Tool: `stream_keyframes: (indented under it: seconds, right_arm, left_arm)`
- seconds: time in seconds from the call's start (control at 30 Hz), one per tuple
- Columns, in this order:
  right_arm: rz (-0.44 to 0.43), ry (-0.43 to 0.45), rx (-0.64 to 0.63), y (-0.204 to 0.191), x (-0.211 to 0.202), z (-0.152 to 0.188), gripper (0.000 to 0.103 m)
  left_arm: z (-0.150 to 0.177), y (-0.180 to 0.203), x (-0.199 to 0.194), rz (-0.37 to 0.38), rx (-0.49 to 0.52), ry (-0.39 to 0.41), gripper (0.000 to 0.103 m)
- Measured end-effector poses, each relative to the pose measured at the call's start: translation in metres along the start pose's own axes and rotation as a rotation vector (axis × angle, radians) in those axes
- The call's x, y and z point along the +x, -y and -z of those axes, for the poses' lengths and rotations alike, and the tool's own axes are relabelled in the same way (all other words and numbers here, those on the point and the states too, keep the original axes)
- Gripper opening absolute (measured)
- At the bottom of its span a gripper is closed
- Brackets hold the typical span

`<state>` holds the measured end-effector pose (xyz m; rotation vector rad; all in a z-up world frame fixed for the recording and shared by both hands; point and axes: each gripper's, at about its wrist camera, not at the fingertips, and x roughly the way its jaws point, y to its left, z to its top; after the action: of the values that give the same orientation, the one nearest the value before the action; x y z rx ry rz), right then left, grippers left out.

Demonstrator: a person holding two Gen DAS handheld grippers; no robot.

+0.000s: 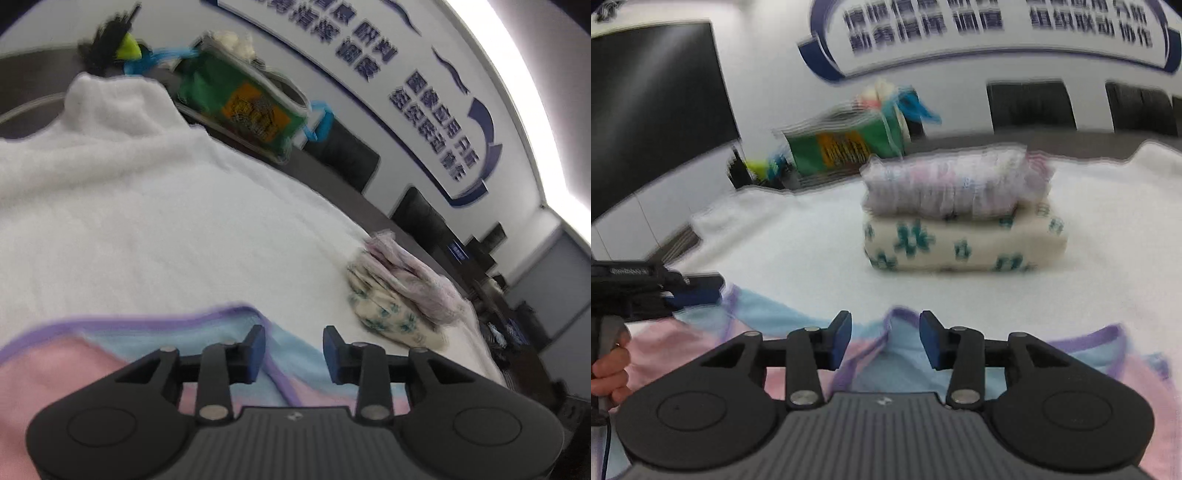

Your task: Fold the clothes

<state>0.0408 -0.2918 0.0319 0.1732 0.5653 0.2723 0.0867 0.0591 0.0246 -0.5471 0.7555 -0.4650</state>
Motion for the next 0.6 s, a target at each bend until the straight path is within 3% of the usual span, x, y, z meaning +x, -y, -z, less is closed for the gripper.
stream_keyframes:
  seconds: [0.07,0.17,0.3,0.37,0.43,0.5,0.6]
  right_arm:
    - [0.052,0.012,-0.043,0.007,-0.03,0.0,0.042]
    - [0.159,-0.002,-0.109,0.024,-0.076,0.009,0.042]
    - [0.202,-0.085,-0.055,0.05,-0.115,0.047,0.042]
    - [0.186,-0.098,-0.065,0.046,-0.126,0.067,0.042]
    - [0.135,-0.067,-0.094,0.032,-0.14,0.083,0.042]
    - [0.111,-0.046,-0.153,0.021,-0.148,0.093,0.041]
    - [0.164,-0.051,-0.207,0.018,-0.146,0.097,0.041]
  left_arm:
    - [0.011,0.017,-0.017,0.049,0.106,-0.076,0.034]
    - [0.053,0.047,-0.049,0.076,0.325,-0.091,0.041]
    - [0.104,0.088,-0.055,0.115,0.405,-0.109,0.042]
    - [0.134,0.121,-0.044,0.146,0.494,-0.124,0.042]
    - [0.162,0.154,-0.029,0.122,0.628,-0.12,0.042]
    - [0.182,0.175,-0.009,0.028,0.723,-0.111,0.041]
    - [0.191,0.187,0.02,-0.098,0.753,-0.105,0.039]
